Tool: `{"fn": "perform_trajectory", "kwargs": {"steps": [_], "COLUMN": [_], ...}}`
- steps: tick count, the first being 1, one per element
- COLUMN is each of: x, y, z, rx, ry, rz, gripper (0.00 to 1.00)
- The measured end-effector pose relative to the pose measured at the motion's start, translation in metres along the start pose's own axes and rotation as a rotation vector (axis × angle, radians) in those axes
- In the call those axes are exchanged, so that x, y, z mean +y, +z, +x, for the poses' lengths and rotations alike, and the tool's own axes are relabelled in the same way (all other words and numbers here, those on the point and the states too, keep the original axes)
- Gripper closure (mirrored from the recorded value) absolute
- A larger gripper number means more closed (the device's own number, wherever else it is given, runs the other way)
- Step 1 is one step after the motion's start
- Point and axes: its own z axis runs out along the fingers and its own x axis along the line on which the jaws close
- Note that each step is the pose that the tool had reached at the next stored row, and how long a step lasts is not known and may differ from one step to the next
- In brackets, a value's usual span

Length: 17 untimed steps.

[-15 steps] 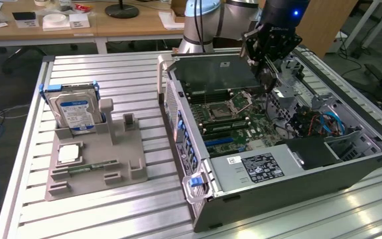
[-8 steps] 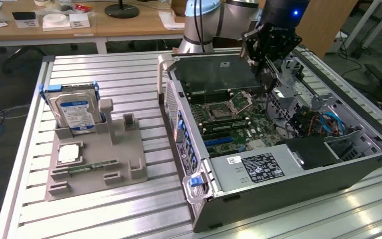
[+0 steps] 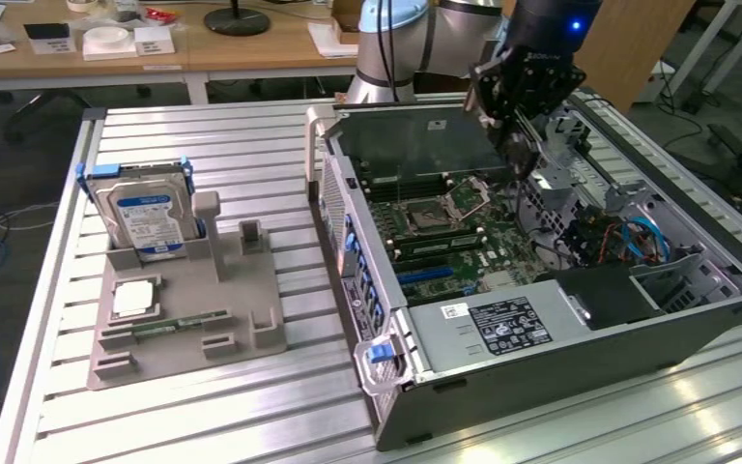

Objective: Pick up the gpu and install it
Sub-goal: 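Insert the gpu into the slot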

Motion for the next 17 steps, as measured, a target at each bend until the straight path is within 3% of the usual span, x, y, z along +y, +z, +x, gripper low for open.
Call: {"fn": "perform_trajectory", "kwargs": {"steps": [17], "x": [0.0], "y": [-0.0001], "z": [0.0002], "rx": [0.0068], "ry": [-0.263], "rz": [-0.0025], "gripper": [0.71]}}
